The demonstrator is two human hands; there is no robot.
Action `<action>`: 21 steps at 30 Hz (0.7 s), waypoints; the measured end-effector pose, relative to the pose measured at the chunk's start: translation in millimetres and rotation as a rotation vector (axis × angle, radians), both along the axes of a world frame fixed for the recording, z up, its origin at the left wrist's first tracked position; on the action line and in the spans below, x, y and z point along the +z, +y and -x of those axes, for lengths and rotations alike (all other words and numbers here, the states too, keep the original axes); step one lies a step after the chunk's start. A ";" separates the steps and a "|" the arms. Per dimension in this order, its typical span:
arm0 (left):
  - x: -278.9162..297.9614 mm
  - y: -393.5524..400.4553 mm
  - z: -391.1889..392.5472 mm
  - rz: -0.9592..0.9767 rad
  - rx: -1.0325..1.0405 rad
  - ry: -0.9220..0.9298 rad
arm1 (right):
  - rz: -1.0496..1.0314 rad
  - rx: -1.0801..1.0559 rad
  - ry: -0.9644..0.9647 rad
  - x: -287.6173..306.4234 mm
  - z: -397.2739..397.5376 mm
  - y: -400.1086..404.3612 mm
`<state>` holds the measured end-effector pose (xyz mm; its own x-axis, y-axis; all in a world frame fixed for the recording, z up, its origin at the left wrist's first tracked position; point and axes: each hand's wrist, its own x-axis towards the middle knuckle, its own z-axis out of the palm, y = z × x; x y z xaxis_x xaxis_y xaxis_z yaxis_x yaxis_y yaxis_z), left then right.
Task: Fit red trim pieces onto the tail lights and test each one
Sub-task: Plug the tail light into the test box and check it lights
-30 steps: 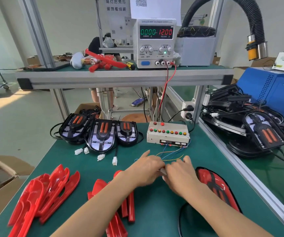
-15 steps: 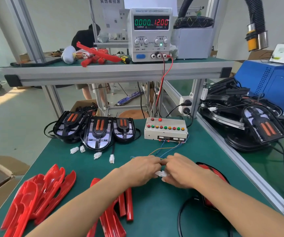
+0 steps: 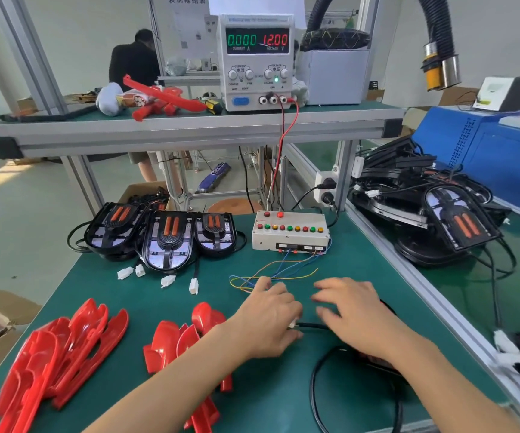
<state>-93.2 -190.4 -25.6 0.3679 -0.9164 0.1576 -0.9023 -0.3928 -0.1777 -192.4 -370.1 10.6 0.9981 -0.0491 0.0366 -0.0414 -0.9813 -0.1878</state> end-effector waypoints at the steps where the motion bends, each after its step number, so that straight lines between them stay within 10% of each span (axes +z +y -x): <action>1: -1.0 -1.0 0.8 -0.031 0.025 0.013 | -0.122 -0.118 -0.111 1.3 14.6 -10.5; 6: -5.5 -9.2 10.9 -0.106 0.057 0.060 | -0.348 -0.698 -0.100 -12.5 87.9 -52.6; 16: -4.6 -41.7 53.3 -0.130 0.318 0.266 | -0.811 -0.803 0.063 -33.7 80.3 -37.0; 21: -5.7 -39.6 57.0 0.219 0.505 0.611 | -0.989 -0.792 -0.047 -35.6 89.3 -24.8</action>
